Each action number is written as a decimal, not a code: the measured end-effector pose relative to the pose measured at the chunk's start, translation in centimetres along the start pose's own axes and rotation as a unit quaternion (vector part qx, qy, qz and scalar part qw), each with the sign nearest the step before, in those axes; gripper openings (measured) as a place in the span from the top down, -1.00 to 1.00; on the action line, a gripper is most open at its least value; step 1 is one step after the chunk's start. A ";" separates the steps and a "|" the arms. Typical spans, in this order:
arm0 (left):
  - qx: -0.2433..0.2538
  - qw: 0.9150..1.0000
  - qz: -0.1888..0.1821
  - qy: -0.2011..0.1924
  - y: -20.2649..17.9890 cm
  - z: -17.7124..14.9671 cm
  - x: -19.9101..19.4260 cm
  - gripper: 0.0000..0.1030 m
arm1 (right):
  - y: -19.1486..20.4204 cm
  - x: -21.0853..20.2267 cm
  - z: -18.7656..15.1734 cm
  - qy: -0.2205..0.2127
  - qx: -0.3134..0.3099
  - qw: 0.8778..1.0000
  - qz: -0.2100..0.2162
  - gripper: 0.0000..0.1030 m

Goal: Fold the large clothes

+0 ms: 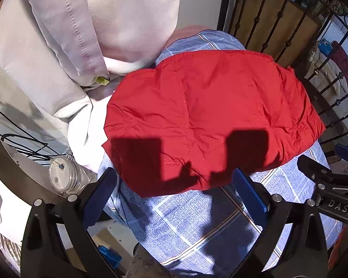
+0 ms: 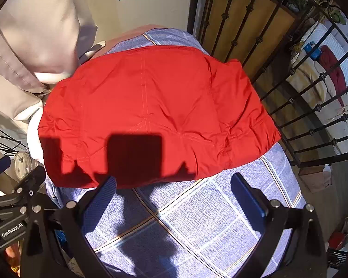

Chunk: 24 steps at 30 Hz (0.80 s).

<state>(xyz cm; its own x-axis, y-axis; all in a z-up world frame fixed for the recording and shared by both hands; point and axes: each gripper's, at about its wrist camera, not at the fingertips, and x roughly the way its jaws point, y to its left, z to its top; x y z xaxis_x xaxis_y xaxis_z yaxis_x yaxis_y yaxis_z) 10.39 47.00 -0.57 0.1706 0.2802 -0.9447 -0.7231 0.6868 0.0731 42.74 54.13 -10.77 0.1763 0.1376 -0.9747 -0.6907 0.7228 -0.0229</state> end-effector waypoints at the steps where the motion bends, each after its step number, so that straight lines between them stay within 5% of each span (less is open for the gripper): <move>1: 0.000 1.000 0.001 -0.004 0.0 0.0 -0.1 -0.91 | 0.0 0.0 0.0 -0.001 0.001 1.000 0.001 -0.90; 24: -0.026 0.999 -0.012 0.017 0.9 -0.3 0.4 -0.91 | 0.4 -0.3 -0.1 -0.011 -0.003 1.000 -0.007 -0.90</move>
<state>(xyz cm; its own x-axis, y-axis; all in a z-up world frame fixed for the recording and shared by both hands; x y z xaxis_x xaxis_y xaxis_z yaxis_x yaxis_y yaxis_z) 9.61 47.56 -1.00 0.1656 0.2411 -0.9563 -0.7529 0.6571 0.0353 42.33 54.31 -10.47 0.2008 0.1418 -0.9693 -0.6926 0.7203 -0.0381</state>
